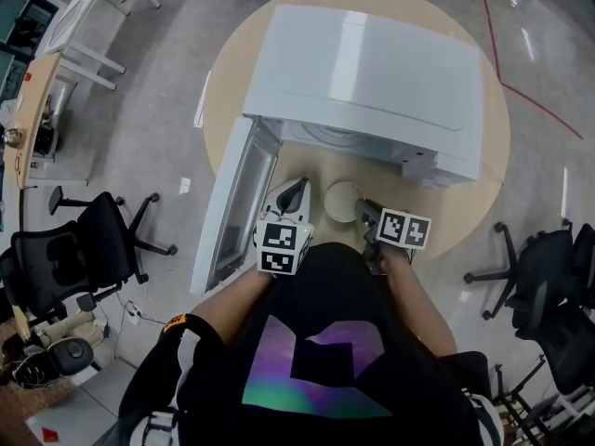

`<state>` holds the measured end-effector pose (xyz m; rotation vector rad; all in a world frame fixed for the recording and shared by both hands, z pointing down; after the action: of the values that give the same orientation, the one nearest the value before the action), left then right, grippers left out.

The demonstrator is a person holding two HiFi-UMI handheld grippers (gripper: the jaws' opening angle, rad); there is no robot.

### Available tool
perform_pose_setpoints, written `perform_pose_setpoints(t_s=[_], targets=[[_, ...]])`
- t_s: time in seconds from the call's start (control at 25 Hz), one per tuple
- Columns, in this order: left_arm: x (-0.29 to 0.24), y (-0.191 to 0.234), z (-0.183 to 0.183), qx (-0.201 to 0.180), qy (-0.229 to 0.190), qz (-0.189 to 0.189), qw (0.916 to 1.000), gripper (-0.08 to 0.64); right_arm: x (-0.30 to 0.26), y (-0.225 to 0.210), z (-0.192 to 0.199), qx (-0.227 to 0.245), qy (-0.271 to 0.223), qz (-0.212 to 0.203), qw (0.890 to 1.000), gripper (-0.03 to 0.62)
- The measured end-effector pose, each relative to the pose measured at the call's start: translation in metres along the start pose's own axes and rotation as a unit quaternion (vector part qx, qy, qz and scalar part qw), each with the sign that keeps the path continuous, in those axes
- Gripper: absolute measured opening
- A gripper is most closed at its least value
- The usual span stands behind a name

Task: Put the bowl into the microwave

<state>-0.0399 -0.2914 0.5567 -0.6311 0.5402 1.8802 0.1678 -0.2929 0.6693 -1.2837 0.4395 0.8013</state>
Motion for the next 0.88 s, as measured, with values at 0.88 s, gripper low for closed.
perform_pose_setpoints(t_s=[0.88], targets=[[0.013,-0.003,0.004,-0.005,-0.008,-0.013,0.9999,0.046,0.012,0.0,-0.007,-0.102,-0.054,-0.092,0.989,0.047]])
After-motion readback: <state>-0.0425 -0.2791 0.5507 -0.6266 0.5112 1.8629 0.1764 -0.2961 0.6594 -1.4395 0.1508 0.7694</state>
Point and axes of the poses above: the fingertips, and each gripper's own axes: x backward along the fingers, y to its left, z out of its underside, the point moved 8 cm from there along x, backward along the fingers, and after that the axes turned 8 degrees about y, right-handed, at the moved point
